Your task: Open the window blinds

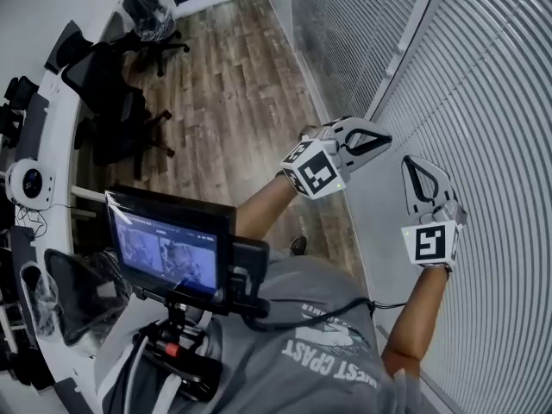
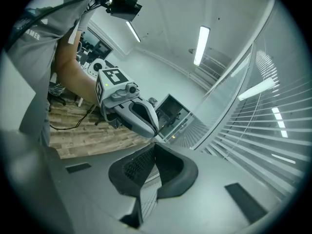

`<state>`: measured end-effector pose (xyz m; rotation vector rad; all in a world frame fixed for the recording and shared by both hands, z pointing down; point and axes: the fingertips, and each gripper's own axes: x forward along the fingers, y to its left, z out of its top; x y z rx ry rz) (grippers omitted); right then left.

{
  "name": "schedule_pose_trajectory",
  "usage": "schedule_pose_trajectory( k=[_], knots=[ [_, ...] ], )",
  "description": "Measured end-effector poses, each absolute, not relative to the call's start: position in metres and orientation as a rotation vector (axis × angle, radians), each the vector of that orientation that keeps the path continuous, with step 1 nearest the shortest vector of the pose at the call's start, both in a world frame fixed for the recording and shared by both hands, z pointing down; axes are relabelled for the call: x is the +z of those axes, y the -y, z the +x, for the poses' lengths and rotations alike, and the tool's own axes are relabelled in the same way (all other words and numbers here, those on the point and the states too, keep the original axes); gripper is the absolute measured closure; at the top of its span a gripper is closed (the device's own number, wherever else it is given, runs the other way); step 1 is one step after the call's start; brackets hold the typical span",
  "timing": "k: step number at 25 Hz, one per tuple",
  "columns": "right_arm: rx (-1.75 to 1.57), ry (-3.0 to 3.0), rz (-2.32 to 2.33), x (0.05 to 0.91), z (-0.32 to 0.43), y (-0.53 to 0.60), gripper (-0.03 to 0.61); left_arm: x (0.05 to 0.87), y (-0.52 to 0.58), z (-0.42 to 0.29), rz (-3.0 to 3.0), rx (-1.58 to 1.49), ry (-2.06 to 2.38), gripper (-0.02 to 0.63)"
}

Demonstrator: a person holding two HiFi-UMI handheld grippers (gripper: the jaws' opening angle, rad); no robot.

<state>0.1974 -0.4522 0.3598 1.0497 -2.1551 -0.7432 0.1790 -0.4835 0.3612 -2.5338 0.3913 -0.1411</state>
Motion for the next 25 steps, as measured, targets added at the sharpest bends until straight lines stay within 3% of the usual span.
schedule_pose_trajectory(
  k=[25],
  knots=[
    [-0.675, 2.187, 0.927, 0.379, 0.193, 0.571, 0.584, 0.449, 0.692, 0.205, -2.663, -0.298, -0.625, 0.612]
  ],
)
